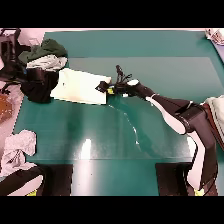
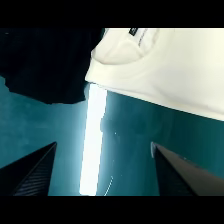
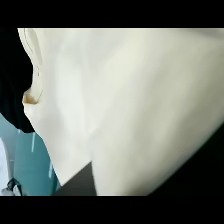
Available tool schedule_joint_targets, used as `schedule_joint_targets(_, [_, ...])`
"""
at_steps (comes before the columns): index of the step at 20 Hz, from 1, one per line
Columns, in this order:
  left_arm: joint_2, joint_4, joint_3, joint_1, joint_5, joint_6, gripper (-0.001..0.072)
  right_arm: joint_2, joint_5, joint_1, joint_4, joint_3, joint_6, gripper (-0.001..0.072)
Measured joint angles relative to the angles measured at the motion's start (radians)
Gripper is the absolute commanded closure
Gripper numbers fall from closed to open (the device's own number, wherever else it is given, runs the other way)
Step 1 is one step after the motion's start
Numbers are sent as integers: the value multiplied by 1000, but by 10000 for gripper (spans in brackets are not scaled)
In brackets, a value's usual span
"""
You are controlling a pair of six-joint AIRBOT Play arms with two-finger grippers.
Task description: Fold the shirts.
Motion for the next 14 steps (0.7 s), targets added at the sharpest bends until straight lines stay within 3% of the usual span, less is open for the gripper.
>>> schedule_joint_targets(2, [36, -7, -11, 0, -23, 1, 13, 37, 61, -6, -114, 81, 73, 702])
schedule_joint_targets(9, [82, -150, -24, 0, -85, 3, 13, 302, 389, -219, -769, 320, 476, 702])
schedule_joint_targets(14, [87, -317, -25, -15, -112, 3, 13, 471, 598, -564, -958, 360, 601, 701])
